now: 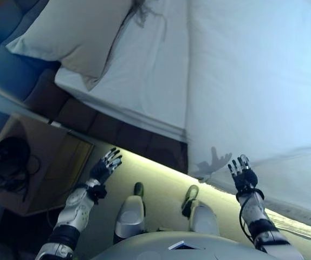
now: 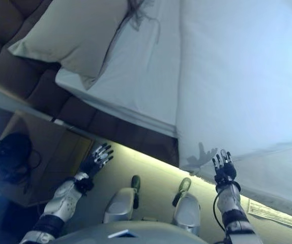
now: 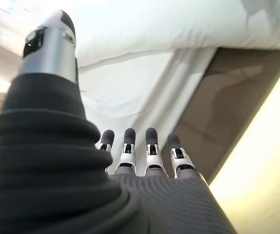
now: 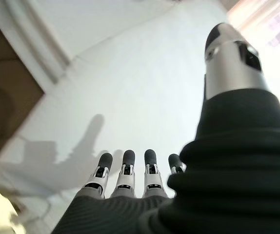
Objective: Make the bed neatly
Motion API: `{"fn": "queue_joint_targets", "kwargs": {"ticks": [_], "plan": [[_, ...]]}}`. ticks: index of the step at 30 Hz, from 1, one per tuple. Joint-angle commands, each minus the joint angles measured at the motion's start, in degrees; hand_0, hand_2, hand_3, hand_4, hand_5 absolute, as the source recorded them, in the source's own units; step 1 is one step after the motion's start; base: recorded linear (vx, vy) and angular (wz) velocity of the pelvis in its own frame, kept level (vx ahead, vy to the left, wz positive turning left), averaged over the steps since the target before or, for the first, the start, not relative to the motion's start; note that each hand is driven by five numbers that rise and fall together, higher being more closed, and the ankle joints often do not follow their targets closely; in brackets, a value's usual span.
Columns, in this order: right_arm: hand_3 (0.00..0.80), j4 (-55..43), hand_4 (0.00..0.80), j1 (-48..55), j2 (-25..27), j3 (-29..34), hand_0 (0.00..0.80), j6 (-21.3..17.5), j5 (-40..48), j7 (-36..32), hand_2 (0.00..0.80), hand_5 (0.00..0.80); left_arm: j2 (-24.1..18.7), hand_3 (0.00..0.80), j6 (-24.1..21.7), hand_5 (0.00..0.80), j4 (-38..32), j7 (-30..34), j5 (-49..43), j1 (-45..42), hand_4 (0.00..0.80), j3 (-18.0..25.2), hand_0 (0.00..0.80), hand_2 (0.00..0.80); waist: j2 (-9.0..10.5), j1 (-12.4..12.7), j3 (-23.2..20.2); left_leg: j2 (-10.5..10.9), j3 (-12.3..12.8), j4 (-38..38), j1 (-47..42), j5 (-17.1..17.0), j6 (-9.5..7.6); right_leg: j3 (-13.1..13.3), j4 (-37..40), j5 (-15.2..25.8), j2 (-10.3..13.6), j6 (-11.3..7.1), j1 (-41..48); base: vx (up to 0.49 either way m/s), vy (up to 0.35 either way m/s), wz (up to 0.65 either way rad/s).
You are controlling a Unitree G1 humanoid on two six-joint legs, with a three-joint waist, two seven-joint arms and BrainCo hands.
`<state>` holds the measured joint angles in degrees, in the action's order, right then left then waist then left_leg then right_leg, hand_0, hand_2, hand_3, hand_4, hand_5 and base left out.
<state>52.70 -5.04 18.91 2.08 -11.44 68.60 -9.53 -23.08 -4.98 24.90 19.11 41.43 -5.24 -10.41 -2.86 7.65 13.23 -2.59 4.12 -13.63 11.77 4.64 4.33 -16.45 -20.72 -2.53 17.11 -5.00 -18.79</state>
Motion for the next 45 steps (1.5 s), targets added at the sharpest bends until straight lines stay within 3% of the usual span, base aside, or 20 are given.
{"fn": "queue_joint_targets", "kwargs": {"ticks": [1,3,5,7,12,13,18,22,23,28,39,45], "plan": [[0.0,4.2,0.0,-0.3,3.6,3.5,0.0,0.6,-1.5,-2.9,0.0,0.0,-3.6,0.0,-3.2,0.0,-5.9,-2.1,3.2,-1.0,0.0,-3.2,0.0,0.0,-0.49,-0.9,1.1,-0.4,-2.0,-4.9,5.8,-0.5,-2.98,5.0,0.0,4.6,4.4,-4.41,-1.4,0.001,-0.144,-0.02],[0.0,9.8,0.0,-2.5,4.6,4.6,0.0,0.2,-0.2,-6.0,0.0,0.0,-4.6,0.0,-3.7,0.0,-5.1,-2.7,4.6,1.5,0.0,-3.6,0.0,0.0,-0.72,-0.6,2.9,-1.1,-3.2,-7.5,9.4,-0.1,-2.69,4.9,-0.3,4.9,4.2,-4.85,-3.5,-0.161,-0.238,0.13],[0.0,14.8,0.0,-5.8,7.1,6.0,0.0,1.3,2.9,-8.0,0.0,0.0,-5.6,0.0,-3.9,0.0,-3.4,-2.4,5.3,5.5,0.0,-4.4,0.0,0.0,-1.37,0.1,5.4,-2.2,-4.8,-8.1,12.8,-1.1,-1.37,3.6,-0.3,4.9,4.0,-5.04,-5.1,-0.228,-0.283,0.39],[0.0,15.7,0.0,-8.2,8.2,6.2,0.0,1.6,5.8,-6.6,0.0,0.0,-5.6,0.0,-3.8,0.0,-3.2,-2.6,5.1,6.8,0.0,-5.5,0.0,0.0,-1.94,1.0,7.0,-2.9,-5.8,-7.8,14.7,-2.1,-0.44,2.3,-0.7,4.9,4.5,-5.26,-6.5,-0.113,-0.194,0.32],[0.0,17.3,0.0,-11.5,12.6,10.5,0.0,4.3,11.4,-4.3,0.0,0.0,-5.5,0.0,-3.5,0.0,-4.7,-2.8,4.5,7.0,0.0,-7.1,0.0,0.0,-3.39,1.6,8.7,-3.6,-5.4,-6.7,17.2,-3.7,0.57,1.2,-3.4,4.1,6.5,-5.66,-10.2,-0.022,-0.017,0.14],[0.0,18.3,0.0,-11.9,14.0,12.0,0.0,4.7,13.0,-3.4,0.0,0.0,-5.5,0.0,-3.3,0.0,-5.2,-2.8,5.2,6.6,0.0,-7.3,0.0,0.0,-3.84,1.6,8.5,-3.7,-5.3,-7.1,17.0,-2.2,0.95,1.8,-4.7,2.4,6.8,-6.46,-10.5,0.118,0.073,0.1],[0.0,22.3,0.0,-13.3,19.6,15.1,0.0,5.9,12.8,-1.9,0.0,0.0,-6.1,0.0,-1.9,0.0,-8.9,-4.4,6.8,6.2,0.0,-8.6,0.0,0.0,-5.4,1.8,9.4,-2.5,-5.1,-9.7,18.5,-1.0,0.57,3.9,-8.6,1.3,8.5,-6.68,-13.9,0.062,0.069,0.08],[0.0,23.0,0.0,-14.9,22.8,15.8,0.0,6.6,13.0,-0.2,0.0,0.0,-6.7,0.0,-1.4,0.0,-10.0,-5.5,7.4,6.3,0.0,-8.7,0.0,0.0,-5.91,1.7,10.4,-2.5,-4.8,-11.5,20.3,-0.6,0.4,4.9,-9.7,1.1,8.6,-6.55,-15.6,0.016,0.0,0.03],[0.0,23.2,0.0,-15.3,23.9,16.3,0.0,6.9,12.2,1.4,0.0,0.0,-6.9,0.0,-1.8,0.0,-9.8,-5.5,7.6,6.3,0.0,-8.7,0.0,0.0,-6.01,1.6,11.1,-2.3,-4.4,-11.8,21.4,-1.7,0.12,4.6,-9.4,2.2,8.5,-5.82,-16.5,-0.061,0.004,-0.03],[0.0,25.3,0.0,-15.8,27.8,17.5,0.0,7.9,12.1,4.1,0.0,0.0,-7.2,0.0,-2.7,0.0,-9.5,-5.7,8.0,5.8,0.0,-9.2,0.0,0.0,-6.78,1.6,12.0,-1.9,-4.5,-12.5,21.7,-0.3,0.18,5.7,-10.2,1.1,8.2,-6.49,-16.9,0.082,0.011,-0.01],[0.0,24.4,0.0,-21.1,33.7,16.8,0.0,10.9,10.8,5.3,0.0,0.0,-8.3,0.0,-1.7,0.0,-10.4,-5.2,8.8,5.9,0.0,-7.8,0.0,0.0,-7.87,2.5,13.5,-1.3,-4.0,-10.9,22.6,-2.1,-0.09,4.9,-9.3,1.7,8.5,-6.56,-17.2,0.037,-0.011,0.0],[0.0,23.3,0.0,-25.7,35.6,14.5,0.0,12.9,8.0,0.4,0.0,0.0,-8.4,0.0,-2.2,0.0,-11.2,-4.2,9.9,6.3,0.0,-7.5,0.0,0.0,-9.03,3.5,13.7,-0.6,-4.3,-7.7,22.7,-4.6,-0.15,4.1,-8.0,1.8,8.4,-6.62,-17.4,0.014,-0.007,0.06]]}}
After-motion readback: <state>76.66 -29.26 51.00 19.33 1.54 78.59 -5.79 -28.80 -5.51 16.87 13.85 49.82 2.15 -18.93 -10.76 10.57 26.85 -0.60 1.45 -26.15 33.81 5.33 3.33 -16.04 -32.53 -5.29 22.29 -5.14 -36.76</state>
